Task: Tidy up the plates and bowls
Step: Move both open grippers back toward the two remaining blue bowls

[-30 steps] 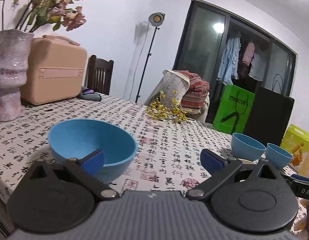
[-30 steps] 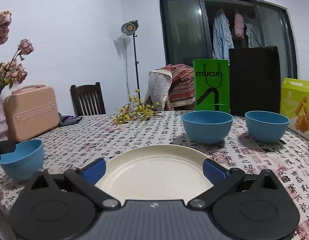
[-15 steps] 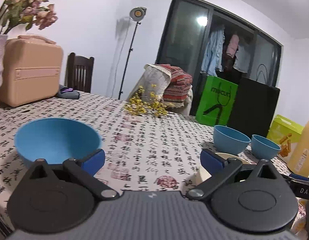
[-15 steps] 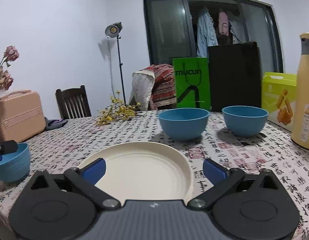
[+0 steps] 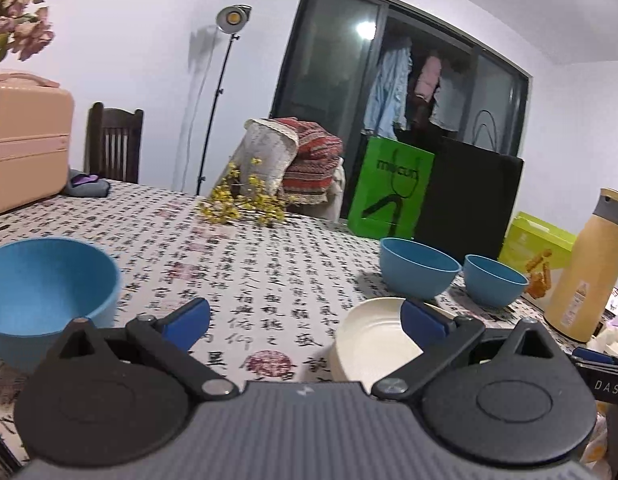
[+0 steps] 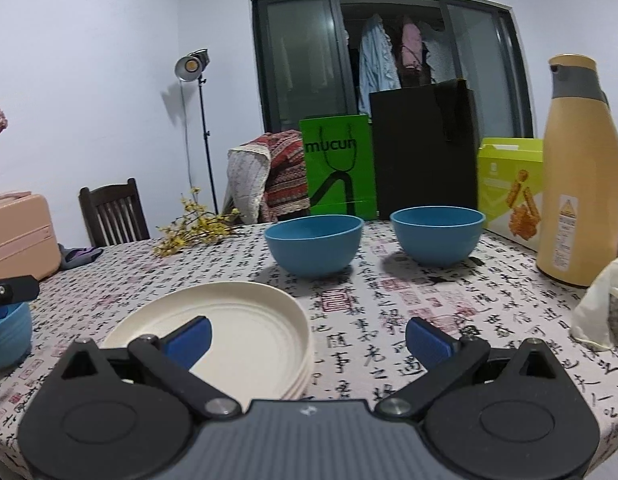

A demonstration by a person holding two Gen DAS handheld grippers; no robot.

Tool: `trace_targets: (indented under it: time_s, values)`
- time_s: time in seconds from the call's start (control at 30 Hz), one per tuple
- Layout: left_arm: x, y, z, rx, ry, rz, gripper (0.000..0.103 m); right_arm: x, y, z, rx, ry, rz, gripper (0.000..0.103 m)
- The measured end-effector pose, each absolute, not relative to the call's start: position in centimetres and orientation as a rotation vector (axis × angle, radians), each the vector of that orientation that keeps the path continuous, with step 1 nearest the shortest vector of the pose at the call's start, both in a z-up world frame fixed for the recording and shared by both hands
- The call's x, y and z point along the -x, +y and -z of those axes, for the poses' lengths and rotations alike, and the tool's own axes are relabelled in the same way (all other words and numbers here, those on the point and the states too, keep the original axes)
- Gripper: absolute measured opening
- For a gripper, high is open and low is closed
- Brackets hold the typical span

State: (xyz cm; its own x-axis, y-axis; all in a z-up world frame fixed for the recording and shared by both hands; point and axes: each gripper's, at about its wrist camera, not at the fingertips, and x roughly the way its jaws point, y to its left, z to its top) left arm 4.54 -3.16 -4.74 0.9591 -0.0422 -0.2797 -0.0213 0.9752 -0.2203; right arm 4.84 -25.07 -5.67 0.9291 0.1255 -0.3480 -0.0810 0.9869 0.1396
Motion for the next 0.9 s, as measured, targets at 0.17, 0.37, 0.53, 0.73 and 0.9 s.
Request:
trace_targets:
  time_s: [0.17,0.37,0.53,0.73,0.9]
  values:
    - [-5.3,-4.1,4.7,0.217,0.297,0.041,0.103,-4.7,-26.1,5.8,-0.131,0.367,-0.079,0.103]
    - [-6.3,-5.1,4.3,0.217,0.298,0.073,0.103,-4.7,-27.0,5.5,-0.135,0.368,-0.051,0.103]
    - [-7.0,-5.5,4.4,0.218,0.305,0.092,0.103,-4.8,-27.6,5.5,-0.138,0.367,-0.033,0.103]
    - [-7.8,-6.3,4.3,0.219,0.308,0.119,0.103,-5.2,-28.0,5.5,-0.132,0.373,-0.017,0.103]
    - [-8.5,-7.0,4.3,0.216,0.317,0.138,0.103,-5.7,-28.2,5.5,-0.136,0.374,-0.014,0.103]
